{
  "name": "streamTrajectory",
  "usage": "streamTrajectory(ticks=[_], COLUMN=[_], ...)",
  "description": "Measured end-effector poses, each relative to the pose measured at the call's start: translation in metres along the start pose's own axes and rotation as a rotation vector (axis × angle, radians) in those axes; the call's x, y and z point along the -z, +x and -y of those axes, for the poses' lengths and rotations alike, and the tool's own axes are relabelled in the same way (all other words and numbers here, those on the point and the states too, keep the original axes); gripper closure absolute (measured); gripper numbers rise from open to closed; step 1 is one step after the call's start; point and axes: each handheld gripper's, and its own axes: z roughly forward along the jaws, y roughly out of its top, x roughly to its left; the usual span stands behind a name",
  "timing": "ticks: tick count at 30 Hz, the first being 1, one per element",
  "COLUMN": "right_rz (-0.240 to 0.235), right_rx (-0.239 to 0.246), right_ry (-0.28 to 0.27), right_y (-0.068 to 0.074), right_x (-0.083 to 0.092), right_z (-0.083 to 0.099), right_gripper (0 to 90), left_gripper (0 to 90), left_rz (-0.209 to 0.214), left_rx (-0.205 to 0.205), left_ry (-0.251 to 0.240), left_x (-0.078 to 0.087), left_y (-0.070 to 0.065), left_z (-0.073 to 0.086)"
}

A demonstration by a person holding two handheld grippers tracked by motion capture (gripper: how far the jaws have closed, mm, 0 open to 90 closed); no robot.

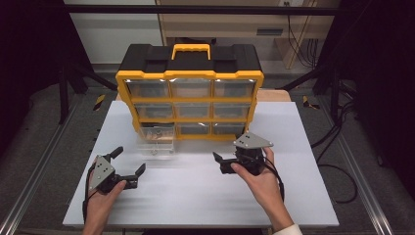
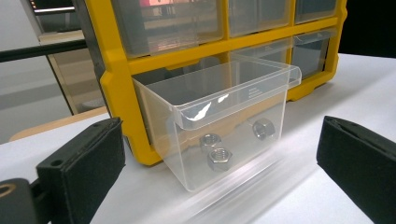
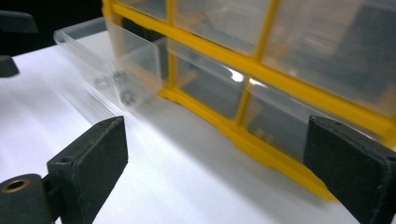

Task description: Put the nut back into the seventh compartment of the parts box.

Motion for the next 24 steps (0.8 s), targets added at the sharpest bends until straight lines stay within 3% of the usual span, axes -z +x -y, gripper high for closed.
streamTrajectory(ticks=[11, 18, 24], right_rz=[0.089, 0.091, 0.125], right_rx=[-0.047, -0.049, -0.053], right_ry=[-0.029, -0.046, -0.069], right_y=[-0.031, -0.043, -0.050], right_x=[0.032, 0.050, 0.061], right_z=[0.034, 0.048, 0.058], right_gripper=[10.0, 10.1, 8.7], left_gripper=[0.9, 0.9, 0.9], left_rz=[0.004, 0.004, 0.008], left_rx=[-0.008, -0.010, -0.011], left_ry=[0.008, 0.015, 0.016], left_x=[-0.001, -0.001, -0.002], left_y=[-0.003, -0.004, -0.006], left_z=[0.000, 0.001, 0.001])
